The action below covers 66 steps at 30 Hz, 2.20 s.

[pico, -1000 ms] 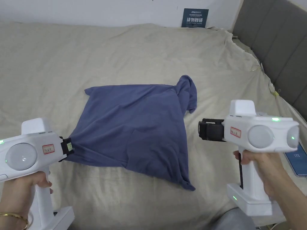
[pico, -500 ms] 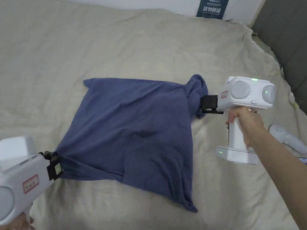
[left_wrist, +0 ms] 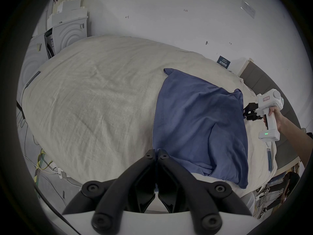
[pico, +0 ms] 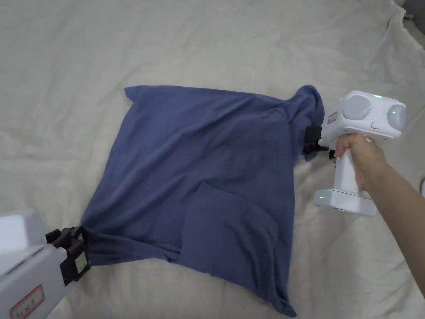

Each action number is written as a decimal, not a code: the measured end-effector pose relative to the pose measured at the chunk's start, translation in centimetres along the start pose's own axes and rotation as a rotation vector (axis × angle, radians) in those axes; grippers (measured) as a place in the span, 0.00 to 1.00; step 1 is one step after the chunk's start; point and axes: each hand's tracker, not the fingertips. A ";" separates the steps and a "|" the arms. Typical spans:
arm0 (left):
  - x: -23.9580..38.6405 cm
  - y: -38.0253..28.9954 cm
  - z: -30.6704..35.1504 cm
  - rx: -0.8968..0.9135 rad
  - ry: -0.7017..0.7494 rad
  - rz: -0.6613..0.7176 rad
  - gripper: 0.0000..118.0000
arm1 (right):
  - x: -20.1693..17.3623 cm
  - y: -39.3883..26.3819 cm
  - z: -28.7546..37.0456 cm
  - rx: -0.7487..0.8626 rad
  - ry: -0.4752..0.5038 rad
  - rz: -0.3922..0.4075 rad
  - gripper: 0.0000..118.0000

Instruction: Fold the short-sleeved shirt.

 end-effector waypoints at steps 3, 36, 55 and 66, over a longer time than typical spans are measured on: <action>0.0 0.0 0.0 -0.002 0.004 -0.007 0.00 | -0.3 -0.3 0.0 0.002 0.034 -0.035 0.20; -2.9 16.3 14.3 0.500 -0.059 0.087 0.00 | 19.0 -3.8 40.3 0.595 -0.063 0.035 0.02; -6.5 30.7 26.6 0.709 -0.047 0.139 0.00 | 27.5 -3.6 54.0 0.861 -0.157 -0.149 0.02; -2.8 38.9 23.8 0.673 0.152 0.111 0.00 | 27.0 6.6 51.4 0.853 -0.153 -0.255 0.02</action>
